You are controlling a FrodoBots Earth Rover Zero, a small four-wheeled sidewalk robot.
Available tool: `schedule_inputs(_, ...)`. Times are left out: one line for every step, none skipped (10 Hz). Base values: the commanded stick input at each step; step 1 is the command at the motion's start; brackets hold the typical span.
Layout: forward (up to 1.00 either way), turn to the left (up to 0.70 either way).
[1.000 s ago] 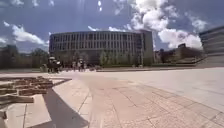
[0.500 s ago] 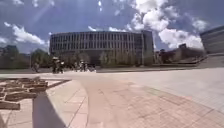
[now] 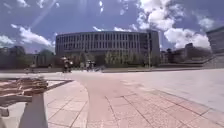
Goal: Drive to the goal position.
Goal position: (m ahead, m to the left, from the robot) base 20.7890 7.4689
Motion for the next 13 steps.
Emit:
schedule_inputs(0.70,0.23)
schedule_inputs(0.70,0.00)
schedule_inputs(0.70,0.00)
schedule_inputs(0.70,0.00)
schedule_inputs(0.70,0.30)
schedule_inputs(0.70,0.35)
schedule_inputs(0.70,0.35)
schedule_inputs(0.70,0.05)
schedule_inputs(0.70,0.00)
schedule_inputs(0.70,0.00)
schedule_inputs(0.70,0.00)
schedule_inputs(0.70,0.00)
schedule_inputs(0.70,0.00)
